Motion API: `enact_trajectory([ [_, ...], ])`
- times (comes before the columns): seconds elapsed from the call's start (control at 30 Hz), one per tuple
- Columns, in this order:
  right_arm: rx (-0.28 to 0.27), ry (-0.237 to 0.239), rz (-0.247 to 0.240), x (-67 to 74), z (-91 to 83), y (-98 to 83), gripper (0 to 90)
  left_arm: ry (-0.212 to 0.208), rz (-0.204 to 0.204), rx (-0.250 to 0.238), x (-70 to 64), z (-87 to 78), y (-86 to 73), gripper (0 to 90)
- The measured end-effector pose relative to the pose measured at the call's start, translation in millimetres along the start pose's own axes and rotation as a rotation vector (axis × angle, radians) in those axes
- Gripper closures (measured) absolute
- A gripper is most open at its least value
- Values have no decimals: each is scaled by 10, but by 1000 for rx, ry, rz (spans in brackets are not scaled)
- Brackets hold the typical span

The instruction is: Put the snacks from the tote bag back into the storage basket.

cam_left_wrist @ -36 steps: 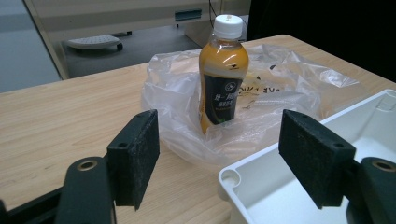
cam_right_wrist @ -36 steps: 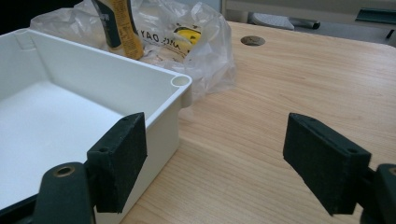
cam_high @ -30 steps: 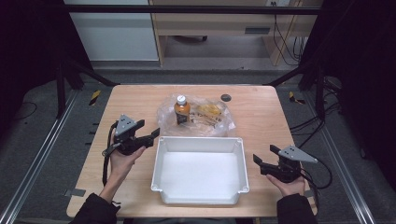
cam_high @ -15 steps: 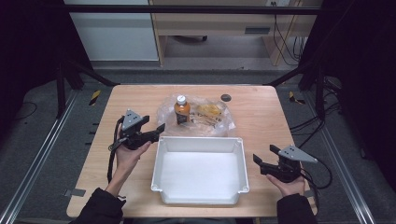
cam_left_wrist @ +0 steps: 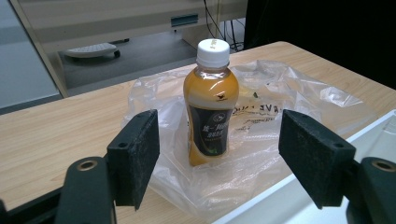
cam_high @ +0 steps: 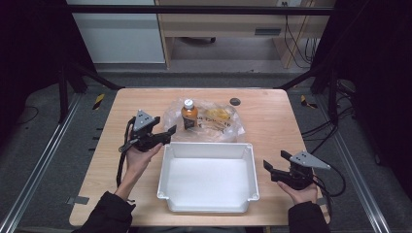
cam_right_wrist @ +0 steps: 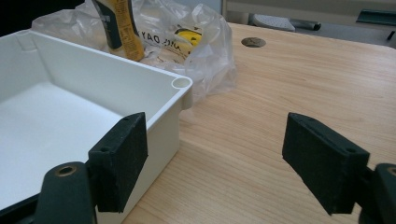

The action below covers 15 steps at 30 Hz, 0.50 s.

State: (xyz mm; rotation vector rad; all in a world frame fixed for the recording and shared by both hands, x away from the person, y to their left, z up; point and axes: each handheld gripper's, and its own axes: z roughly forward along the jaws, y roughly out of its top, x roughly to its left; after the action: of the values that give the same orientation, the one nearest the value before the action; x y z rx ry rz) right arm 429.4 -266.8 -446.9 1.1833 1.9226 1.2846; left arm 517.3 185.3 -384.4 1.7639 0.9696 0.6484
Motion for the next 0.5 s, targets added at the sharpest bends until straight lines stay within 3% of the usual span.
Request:
enact_trajectory([
  [0.5, -1, 1, 3, -5, -1, 2, 223, -5, 1, -14, -33, 130, 113, 288],
])
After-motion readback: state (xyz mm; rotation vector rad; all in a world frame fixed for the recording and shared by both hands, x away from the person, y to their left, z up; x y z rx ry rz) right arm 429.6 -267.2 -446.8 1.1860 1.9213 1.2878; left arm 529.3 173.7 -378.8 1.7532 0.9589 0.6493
